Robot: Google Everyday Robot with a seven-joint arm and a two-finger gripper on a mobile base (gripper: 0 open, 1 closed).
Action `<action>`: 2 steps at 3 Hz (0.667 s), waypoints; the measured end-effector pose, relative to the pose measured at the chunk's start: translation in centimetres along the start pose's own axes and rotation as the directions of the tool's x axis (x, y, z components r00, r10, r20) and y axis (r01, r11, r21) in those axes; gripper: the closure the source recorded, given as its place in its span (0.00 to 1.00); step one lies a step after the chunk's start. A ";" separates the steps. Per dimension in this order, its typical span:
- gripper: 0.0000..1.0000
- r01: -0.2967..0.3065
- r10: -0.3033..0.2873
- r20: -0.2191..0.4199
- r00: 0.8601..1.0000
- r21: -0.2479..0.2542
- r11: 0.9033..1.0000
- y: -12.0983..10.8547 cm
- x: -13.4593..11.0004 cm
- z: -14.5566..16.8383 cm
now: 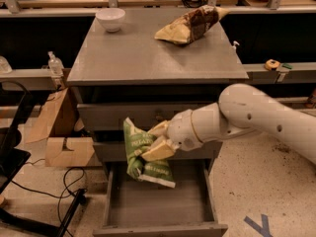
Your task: Pick green jalapeno chip bag from bottom drawer and place on counter
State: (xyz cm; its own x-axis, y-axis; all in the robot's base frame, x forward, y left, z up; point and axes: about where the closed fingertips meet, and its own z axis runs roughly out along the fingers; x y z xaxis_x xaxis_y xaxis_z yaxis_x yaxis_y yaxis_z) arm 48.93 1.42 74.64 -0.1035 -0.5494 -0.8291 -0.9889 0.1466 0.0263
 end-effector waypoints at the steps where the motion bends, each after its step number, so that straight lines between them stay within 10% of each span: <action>1: 1.00 0.001 -0.007 0.045 0.999 0.135 0.991 -2.8 -6.6 -4.4; 2: 1.00 0.001 -0.007 0.045 0.999 0.135 0.991 -2.8 -6.6 -4.4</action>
Offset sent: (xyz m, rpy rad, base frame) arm 0.0234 -0.0035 0.0624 0.0237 -0.0679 -0.0912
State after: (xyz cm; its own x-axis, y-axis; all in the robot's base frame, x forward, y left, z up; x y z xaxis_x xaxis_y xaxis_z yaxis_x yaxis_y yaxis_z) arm 51.90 1.00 82.48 -0.0918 -0.5124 -0.8538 -0.9654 0.2560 -0.0498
